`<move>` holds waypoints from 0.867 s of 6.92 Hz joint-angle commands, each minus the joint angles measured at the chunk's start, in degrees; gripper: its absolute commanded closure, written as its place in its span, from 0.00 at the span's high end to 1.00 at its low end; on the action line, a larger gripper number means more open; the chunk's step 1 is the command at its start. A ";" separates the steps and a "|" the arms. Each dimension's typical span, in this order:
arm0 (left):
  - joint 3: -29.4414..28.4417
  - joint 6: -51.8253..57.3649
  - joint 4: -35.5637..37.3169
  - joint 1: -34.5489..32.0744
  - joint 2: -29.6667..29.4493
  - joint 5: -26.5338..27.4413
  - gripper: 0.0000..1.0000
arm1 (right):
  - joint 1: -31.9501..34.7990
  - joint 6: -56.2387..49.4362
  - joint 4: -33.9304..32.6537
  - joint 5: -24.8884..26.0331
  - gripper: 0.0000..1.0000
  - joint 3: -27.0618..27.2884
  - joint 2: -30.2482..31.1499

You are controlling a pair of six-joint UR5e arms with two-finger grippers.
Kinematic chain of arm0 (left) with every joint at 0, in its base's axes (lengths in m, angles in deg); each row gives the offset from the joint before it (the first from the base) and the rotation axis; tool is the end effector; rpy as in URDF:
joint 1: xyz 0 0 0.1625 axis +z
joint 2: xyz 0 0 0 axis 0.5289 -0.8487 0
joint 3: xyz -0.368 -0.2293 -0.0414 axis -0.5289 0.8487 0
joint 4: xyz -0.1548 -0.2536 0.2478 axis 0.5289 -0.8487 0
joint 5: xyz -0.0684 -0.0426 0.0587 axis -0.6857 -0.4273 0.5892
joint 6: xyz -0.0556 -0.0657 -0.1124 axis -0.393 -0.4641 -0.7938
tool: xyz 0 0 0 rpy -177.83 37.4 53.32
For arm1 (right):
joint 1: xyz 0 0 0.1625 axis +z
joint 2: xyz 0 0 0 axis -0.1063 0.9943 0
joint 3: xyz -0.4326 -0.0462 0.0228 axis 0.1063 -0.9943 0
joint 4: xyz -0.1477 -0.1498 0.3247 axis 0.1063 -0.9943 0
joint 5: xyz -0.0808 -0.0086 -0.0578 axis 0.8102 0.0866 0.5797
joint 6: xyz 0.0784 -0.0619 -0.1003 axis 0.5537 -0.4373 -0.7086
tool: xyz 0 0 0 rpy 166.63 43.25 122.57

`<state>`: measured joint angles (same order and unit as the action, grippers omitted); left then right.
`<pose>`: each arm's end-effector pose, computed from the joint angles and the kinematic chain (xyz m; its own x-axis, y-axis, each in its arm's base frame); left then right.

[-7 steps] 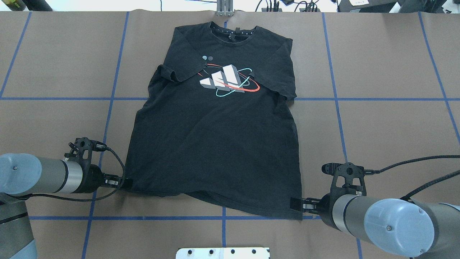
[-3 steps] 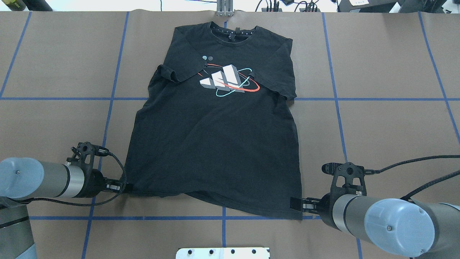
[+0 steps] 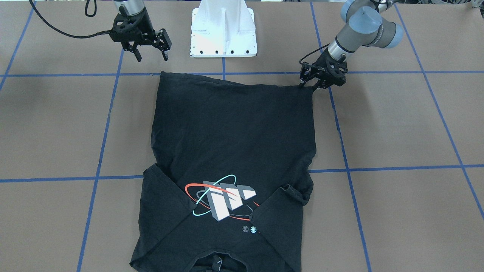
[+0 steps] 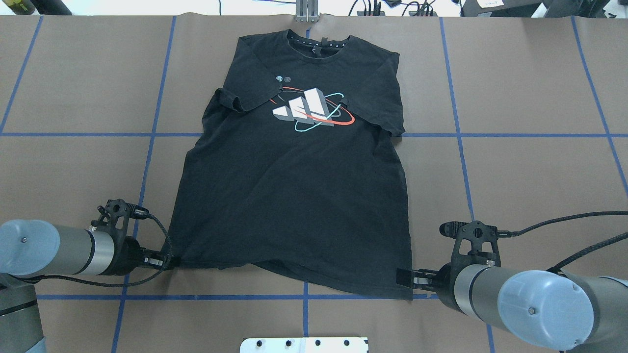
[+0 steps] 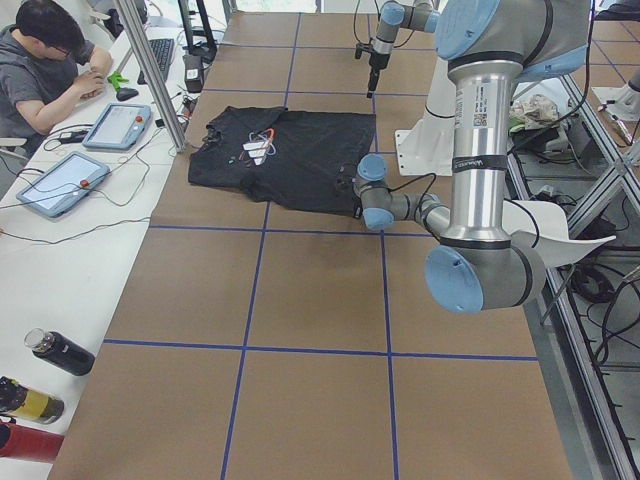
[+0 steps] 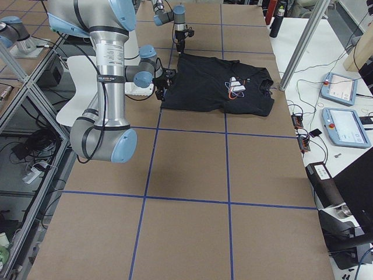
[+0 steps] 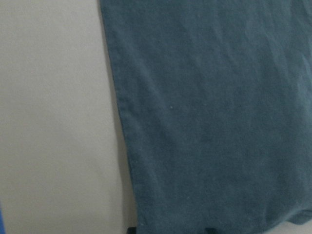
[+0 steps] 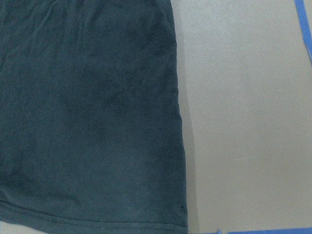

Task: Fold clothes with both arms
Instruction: 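Grasp the hem corners with both grippers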

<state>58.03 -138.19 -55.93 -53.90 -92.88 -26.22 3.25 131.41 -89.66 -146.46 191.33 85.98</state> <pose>0.4278 -0.2755 0.4835 0.4416 0.2554 -0.8601 -0.0490 0.9641 0.2611 -0.4211 -0.2142 0.3662 0.6194 0.1016 0.7785 -0.2148 0.9757 0.0436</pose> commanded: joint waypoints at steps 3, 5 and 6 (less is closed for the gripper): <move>0.54 0.84 -0.03 0.17 1.11 -0.33 0.06 | -0.04 0.02 0.00 0.00 1.00 0.00 -0.03; 1.15 0.75 0.06 0.09 1.20 -0.33 0.00 | -0.04 0.02 0.00 -0.09 1.00 0.00 0.06; 1.85 0.75 0.06 0.17 1.20 -0.41 0.00 | -0.04 0.02 0.00 -0.09 1.00 -0.17 0.15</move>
<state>59.15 -137.42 -55.91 -53.75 -91.72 -26.56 3.22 131.43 -89.66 -146.52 191.30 86.05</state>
